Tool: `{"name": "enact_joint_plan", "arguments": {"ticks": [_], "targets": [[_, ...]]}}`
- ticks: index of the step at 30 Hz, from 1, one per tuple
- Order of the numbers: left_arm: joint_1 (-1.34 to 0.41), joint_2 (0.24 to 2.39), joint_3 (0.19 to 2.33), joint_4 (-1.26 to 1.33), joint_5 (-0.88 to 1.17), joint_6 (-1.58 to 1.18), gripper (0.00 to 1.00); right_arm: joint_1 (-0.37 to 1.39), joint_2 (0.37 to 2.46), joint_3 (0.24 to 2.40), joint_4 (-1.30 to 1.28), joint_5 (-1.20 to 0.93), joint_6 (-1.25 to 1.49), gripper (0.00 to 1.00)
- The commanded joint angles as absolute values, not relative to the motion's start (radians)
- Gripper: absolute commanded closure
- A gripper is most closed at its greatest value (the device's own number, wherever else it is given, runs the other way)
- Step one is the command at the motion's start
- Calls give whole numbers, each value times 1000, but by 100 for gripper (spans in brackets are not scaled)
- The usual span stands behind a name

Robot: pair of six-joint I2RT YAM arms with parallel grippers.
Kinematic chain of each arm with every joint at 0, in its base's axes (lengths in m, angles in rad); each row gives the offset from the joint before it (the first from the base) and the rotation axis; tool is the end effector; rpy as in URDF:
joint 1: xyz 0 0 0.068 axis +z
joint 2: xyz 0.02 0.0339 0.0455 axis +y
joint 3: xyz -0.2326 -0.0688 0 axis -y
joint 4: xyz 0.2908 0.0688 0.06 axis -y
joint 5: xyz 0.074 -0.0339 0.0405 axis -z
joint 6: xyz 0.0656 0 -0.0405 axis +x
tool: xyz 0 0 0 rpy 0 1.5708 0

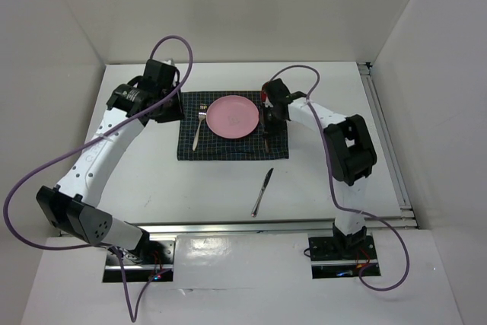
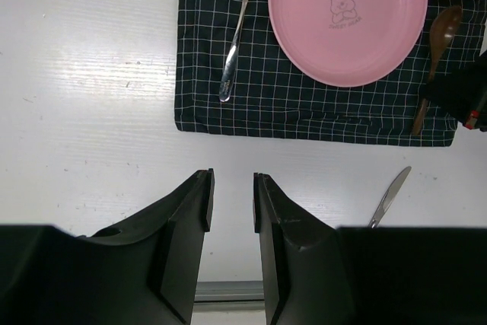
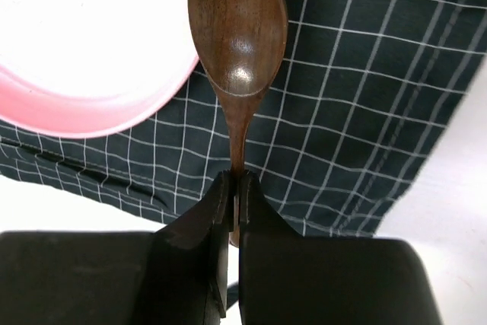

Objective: Set the dinner table for one person

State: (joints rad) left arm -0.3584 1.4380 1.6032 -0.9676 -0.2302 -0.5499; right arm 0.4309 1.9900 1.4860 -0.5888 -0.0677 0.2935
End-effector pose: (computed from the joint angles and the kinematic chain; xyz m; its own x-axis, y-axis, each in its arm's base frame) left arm 0.3442 -0.1130 0.3519 -0.6749 -0.2905 -0.6783 -0.1873 0.9566 -0.2233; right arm 0.4183 0.1972 0.1142 -0.9010 -0.0965 -0.4229 -0.1926 0.9626 0.1906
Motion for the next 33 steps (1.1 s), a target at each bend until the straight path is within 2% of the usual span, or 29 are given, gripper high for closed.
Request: {"name": "enact_joint_plan", "arguments": {"ticks": [1, 7, 8, 9, 10, 11, 21, 23, 25, 26, 28, 33], "targets": [[-357, 1408, 1606, -960, -238, -531, 56, 416, 2029, 1536, -557, -112, 310, 100], [-357, 1408, 1597, -960, -229, -522, 56, 416, 2074, 1555, -557, -112, 362, 99], [-357, 1408, 1597, -960, -229, -522, 56, 416, 2074, 1555, -548, -97, 362, 92], [-357, 1408, 1597, -960, -229, -522, 56, 416, 2074, 1546, -548, -97, 371, 67], [-357, 1408, 1597, -960, -229, -522, 56, 416, 2065, 1534, -535, -86, 380, 52], [-357, 1408, 1597, -960, -229, -522, 56, 416, 2056, 1534, -535, -86, 380, 49], [-357, 1421, 1588, -942, -158, -522, 57, 416, 1836, 1430, -545, 3, 413, 44], [-357, 1420, 1588, -942, -158, -522, 57, 416, 1749, 1347, -545, 12, 422, 39], [-357, 1411, 1588, -942, -158, -522, 57, 425, 1657, 1277, -554, 12, 449, 25], [-357, 1411, 1588, -942, -158, -522, 57, 446, 1628, 1200, -554, 12, 463, 21], [-357, 1411, 1588, -942, -158, -531, 57, 472, 1573, 1122, -554, 3, 523, 17], [-357, 1411, 1588, -931, -158, -552, 57, 661, 1494, 965, -544, 47, 693, 16]]}}
